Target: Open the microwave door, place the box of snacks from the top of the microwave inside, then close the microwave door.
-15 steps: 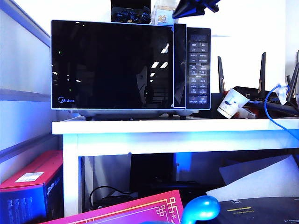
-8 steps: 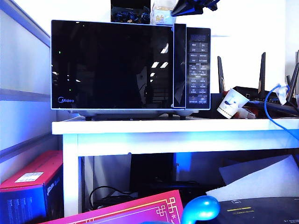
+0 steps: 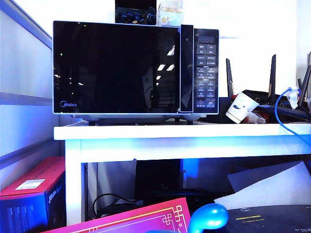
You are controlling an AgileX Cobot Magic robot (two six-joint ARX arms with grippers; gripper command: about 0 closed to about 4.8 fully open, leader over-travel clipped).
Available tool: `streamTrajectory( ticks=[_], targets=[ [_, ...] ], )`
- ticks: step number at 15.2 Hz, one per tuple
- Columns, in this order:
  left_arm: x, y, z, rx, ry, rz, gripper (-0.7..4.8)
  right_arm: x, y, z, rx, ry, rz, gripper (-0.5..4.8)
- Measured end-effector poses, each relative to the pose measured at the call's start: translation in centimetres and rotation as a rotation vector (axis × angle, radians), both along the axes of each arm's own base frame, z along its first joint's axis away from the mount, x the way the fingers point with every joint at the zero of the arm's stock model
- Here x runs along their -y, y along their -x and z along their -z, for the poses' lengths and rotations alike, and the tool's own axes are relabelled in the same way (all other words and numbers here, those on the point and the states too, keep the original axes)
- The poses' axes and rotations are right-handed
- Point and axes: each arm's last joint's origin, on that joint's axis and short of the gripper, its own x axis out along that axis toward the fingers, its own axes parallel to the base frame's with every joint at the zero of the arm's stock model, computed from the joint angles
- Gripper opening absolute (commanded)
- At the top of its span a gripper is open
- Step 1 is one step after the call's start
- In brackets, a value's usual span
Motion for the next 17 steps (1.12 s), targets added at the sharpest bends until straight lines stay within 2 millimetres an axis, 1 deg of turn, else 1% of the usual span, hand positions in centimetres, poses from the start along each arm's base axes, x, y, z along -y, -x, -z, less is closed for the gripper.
streamTrajectory(
  ticks=[1,2,4,6,7,8,10,12,13,15,17],
  targets=[
    [-0.3,0.8,0.0,-0.029,-0.026,0.005,-0.06,0.4,1.2,-0.5,-0.017,0.004,0.012,-0.05],
    [-0.6,1.6,0.4,-0.095,-0.068,0.009,-0.06,0.7,2.6,-1.1,-0.031,0.005,0.014,-0.05],
    [-0.8,2.0,1.7,-0.226,-0.130,0.024,-0.06,1.1,4.3,-1.8,-0.033,0.010,0.012,-0.05],
    [-1.0,2.8,2.2,-0.280,-0.170,0.045,-0.06,1.0,5.1,-1.9,-0.043,0.030,0.008,-0.05],
    [-1.3,3.5,1.9,-0.258,-0.179,0.053,-0.06,0.5,4.3,-0.9,-0.062,0.073,-0.003,-0.05],
    [-1.4,3.8,1.6,-0.245,-0.175,0.052,-0.06,0.1,3.0,0.4,-0.079,0.093,0.003,-0.05],
    [-1.4,3.7,1.6,-0.239,-0.173,0.051,-0.06,-0.5,0.6,3.2,-0.068,0.094,0.017,-0.05],
    [-1.3,3.7,1.6,-0.238,-0.174,0.052,-0.06,-1.2,-1.0,5.4,-0.014,0.086,0.049,-0.05],
    [-1.4,3.7,1.5,-0.229,-0.171,0.050,-0.06,-2.1,-1.7,7.2,0.021,0.080,0.055,-0.05],
    [-1.4,3.6,1.3,-0.213,-0.167,0.035,-0.06,-3.5,-2.8,10.9,0.036,0.068,0.060,-0.05],
    [-1.4,3.6,1.3,-0.210,-0.166,0.030,-0.06,-5.0,-3.0,13.6,0.129,0.037,0.097,-0.05]
  ],
)
